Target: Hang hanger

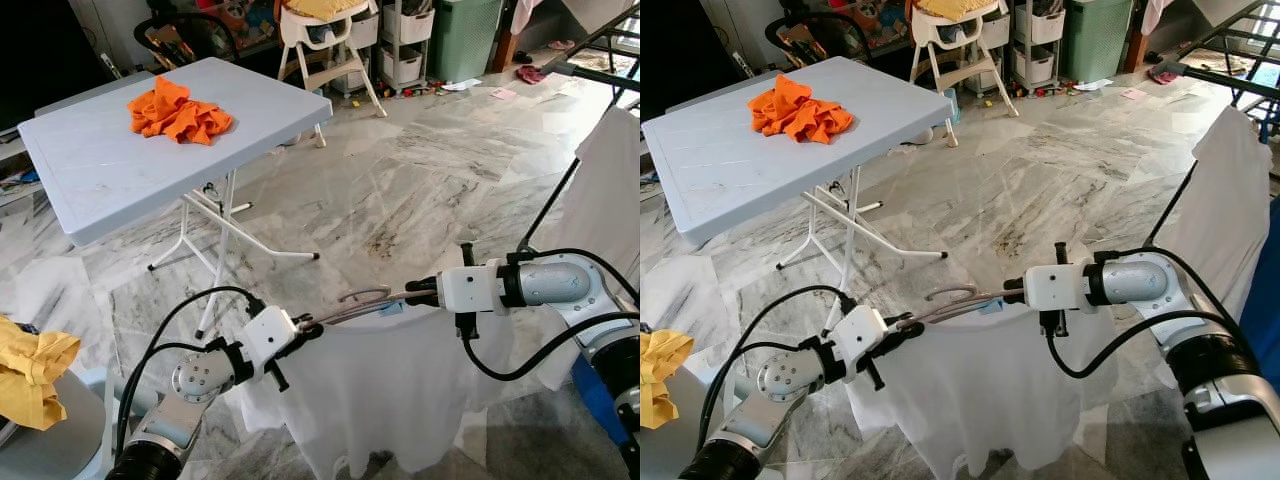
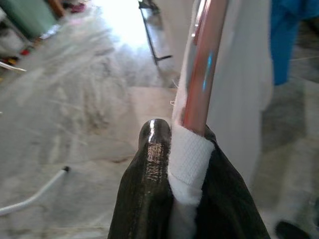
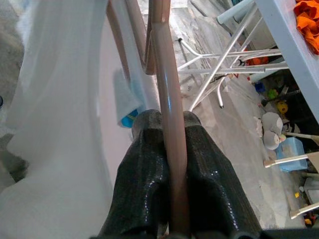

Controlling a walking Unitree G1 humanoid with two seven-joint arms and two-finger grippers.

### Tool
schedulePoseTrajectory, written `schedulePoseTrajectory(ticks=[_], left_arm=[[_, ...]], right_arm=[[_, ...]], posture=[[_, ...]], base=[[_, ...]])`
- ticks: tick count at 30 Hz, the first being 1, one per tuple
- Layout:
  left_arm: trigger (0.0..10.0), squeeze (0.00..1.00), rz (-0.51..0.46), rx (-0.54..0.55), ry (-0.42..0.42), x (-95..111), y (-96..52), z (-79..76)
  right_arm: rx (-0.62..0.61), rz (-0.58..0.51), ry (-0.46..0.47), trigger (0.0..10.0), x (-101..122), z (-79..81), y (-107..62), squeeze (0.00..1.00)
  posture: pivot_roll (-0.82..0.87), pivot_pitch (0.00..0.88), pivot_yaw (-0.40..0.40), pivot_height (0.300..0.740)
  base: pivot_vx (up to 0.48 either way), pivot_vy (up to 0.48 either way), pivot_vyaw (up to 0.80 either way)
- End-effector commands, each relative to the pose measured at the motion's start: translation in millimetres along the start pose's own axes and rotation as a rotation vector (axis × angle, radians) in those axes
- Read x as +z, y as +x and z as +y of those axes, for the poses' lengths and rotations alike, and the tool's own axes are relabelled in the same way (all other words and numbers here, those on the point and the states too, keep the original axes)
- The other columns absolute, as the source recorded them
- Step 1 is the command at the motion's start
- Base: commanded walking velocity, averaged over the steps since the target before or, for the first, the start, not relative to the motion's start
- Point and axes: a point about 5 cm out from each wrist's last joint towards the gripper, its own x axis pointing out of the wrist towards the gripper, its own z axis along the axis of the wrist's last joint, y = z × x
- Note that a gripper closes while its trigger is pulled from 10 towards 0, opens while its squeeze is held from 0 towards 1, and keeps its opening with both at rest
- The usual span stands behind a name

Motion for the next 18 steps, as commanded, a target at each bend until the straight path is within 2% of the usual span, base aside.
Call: schedulePoseTrajectory(ticks=[1,2,3,4,5,6,18], left_arm=[[0.0,0.0,0.025,-0.019,-0.037,-6,-4.7,-2.6],[0.0,0.0,0.027,-0.034,-0.045,-7,-4.4,-5.3],[0.0,0.0,0.027,-0.056,-0.049,-7,-3.2,-9.8],[0.0,0.0,0.027,-0.064,-0.049,-7,-2.6,-11.5],[0.0,0.0,0.026,-0.071,-0.05,-7,-2.1,-12.6],[0.0,0.0,0.026,-0.072,-0.05,-7,-1.7,-13.3],[0.0,0.0,0.039,-0.066,-0.051,-9,-1.0,-15.1]], right_arm=[[-0.064,-0.051,-0.063,10.0,13,-17.3,-2.9,0.0],[-0.06,-0.05,-0.064,10.0,13,-17.0,-3.1,0.0],[-0.04,-0.053,-0.061,10.0,12,-15.5,-3.8,0.09],[-0.027,-0.054,-0.058,10.0,12,-14.4,-4.3,0.25],[-0.019,-0.055,-0.056,10.0,12,-13.7,-4.6,0.25],[-0.005,-0.055,-0.052,10.0,11,-12.2,-5.1,1.0],[0.147,-0.042,-0.004,10.0,6,1.7,-10.4,1.0]], posture=[[-0.12,0.0,0.116,0.74],[-0.12,0.0,0.116,0.74],[-0.12,0.0,0.118,0.74],[-0.12,0.0,0.119,0.74],[-0.12,0.0,0.119,0.74],[-0.12,0.0,0.118,0.74],[-0.12,0.0,0.11,0.74]], base=[[0.0,0.0,0.0],[0.0,0.0,0.0],[0.0,0.0,0.0],[0.0,0.0,0.0],[0.0,0.0,0.0],[0.0,0.0,0.0],[0.0,0.0,0.0]])
